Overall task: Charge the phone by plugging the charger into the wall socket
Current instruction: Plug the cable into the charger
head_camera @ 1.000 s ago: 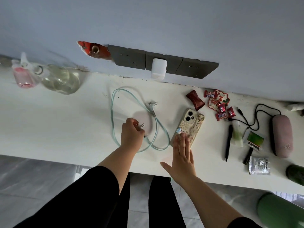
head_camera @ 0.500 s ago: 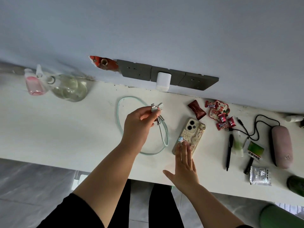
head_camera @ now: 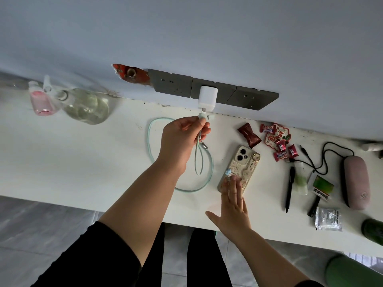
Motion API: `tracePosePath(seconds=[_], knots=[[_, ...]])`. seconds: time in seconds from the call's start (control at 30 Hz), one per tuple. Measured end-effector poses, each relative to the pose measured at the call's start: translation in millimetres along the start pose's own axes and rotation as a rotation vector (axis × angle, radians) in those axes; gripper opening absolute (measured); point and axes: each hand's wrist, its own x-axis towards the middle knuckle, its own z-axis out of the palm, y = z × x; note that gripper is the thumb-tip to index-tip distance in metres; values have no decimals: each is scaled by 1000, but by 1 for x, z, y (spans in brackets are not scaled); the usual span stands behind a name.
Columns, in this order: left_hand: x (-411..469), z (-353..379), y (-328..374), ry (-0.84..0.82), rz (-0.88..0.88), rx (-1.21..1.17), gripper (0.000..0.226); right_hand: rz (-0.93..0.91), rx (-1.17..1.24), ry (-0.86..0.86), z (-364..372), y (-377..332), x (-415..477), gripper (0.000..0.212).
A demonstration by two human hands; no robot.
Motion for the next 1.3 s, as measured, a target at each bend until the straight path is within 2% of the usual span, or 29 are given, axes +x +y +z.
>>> tracePosePath(seconds=[0.27,0.7,1.13,1.3], knots=[[-5,4,2,-26,-54,-123,11,8,9,0,0,-1,0,109],[-5,10,13,-21,-84,-148,19,-16,34,18,-1,0,-1,113],[3,12,20,-8,-68,-100,12,0,53,18,0,-2,-1,116],[-2,12,13,-20,-102,-200,11,-3,40,0,-1,-1,-2,113]])
